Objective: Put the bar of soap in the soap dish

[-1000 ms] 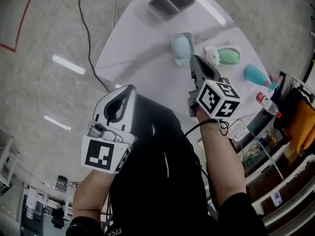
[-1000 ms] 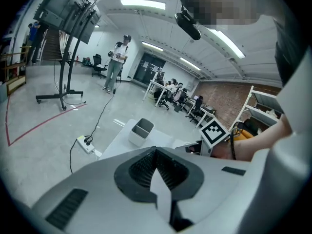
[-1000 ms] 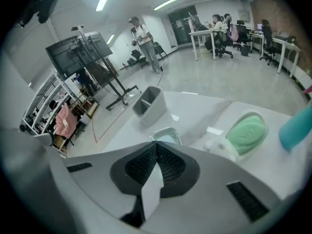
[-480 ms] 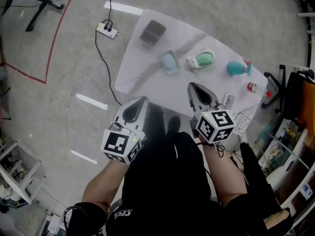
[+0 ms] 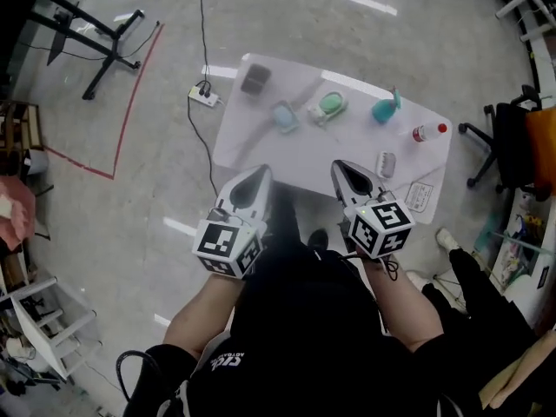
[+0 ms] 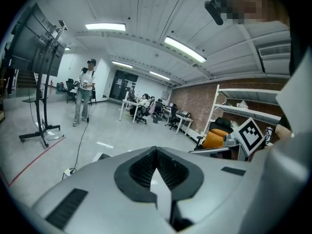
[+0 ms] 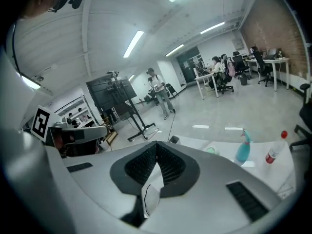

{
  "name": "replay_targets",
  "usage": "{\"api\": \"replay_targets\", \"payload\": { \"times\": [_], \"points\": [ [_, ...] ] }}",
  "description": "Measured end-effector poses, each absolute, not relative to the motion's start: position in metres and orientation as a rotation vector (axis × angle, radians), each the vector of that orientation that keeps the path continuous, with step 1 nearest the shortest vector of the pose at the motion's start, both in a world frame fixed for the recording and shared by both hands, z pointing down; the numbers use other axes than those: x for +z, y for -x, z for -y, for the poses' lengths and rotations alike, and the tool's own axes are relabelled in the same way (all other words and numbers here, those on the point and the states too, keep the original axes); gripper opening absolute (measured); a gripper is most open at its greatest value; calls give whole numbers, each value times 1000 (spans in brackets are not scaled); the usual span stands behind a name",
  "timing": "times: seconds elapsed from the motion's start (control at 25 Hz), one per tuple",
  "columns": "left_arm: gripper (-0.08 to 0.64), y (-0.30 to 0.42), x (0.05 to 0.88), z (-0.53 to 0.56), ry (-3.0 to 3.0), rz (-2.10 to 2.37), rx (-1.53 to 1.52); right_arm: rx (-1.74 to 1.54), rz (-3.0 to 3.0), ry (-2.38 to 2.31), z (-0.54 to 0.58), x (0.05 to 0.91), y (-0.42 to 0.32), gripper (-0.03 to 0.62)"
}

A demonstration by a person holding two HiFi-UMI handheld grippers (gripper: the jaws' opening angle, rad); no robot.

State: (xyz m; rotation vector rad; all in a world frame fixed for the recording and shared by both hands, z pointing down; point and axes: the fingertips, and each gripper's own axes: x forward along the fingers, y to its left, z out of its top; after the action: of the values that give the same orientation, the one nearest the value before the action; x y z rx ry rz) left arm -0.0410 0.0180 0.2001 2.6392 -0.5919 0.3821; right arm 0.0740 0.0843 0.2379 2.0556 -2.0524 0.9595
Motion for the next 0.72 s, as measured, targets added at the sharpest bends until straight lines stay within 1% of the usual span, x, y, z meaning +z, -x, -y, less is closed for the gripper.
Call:
{"api": "replay_targets", "payload": {
  "times": [0.32, 0.56, 0.72],
  "points": [
    [8, 49, 139, -126, -2736, 597, 315, 794, 2100, -2172, -212, 159, -74, 18],
    [8, 55, 96, -182, -2811, 541, 292, 739, 2066, -2261, -287, 122, -71, 18],
    [8, 56, 70, -204, -2875, 477, 280, 633, 2032, -2334, -318, 94, -64, 18]
  ]
}}
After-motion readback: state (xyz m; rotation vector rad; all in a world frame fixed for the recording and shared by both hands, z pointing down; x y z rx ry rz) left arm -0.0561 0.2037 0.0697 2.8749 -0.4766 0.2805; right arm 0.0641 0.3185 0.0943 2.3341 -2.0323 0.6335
